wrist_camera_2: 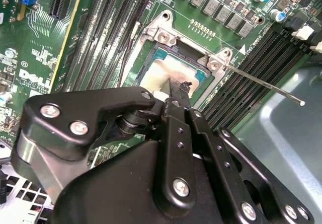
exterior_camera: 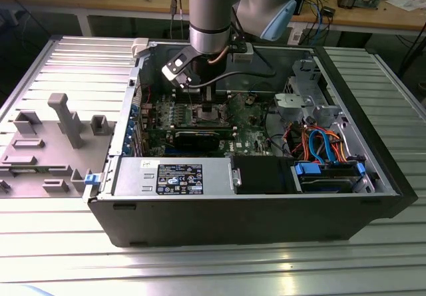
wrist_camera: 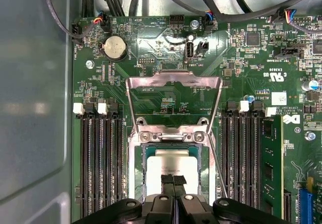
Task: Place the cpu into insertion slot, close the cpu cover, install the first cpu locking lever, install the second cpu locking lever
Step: 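Close the cpu cover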
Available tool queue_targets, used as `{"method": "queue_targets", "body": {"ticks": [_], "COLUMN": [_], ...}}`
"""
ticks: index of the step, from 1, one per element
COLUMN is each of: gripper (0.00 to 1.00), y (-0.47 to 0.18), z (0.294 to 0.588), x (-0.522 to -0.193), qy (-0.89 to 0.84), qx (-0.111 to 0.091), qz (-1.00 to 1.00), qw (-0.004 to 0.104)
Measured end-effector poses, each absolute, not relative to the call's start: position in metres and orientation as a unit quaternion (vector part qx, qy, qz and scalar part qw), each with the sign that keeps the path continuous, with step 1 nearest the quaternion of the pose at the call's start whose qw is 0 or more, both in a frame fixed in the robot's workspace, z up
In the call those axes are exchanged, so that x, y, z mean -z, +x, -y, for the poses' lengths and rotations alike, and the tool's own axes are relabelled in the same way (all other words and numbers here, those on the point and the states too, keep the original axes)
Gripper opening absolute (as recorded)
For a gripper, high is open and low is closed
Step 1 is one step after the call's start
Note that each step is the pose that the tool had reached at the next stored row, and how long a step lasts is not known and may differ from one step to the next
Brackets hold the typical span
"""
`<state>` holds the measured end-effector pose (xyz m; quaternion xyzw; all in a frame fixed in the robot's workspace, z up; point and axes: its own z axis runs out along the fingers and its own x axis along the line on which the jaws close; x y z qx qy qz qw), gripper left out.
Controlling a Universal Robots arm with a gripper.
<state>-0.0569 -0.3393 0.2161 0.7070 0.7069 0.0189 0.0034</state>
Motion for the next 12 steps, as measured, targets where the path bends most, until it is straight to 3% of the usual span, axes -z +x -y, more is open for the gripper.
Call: {"method": "queue_targets", "body": {"ticks": [12], "gripper": [0.11], "y": [-0.0569], "z": [0.3393], "x": [-0.2180], "qy": [0.707], "qx": [-0.019], "qz": [-0.707], "qw": [0.003]}}
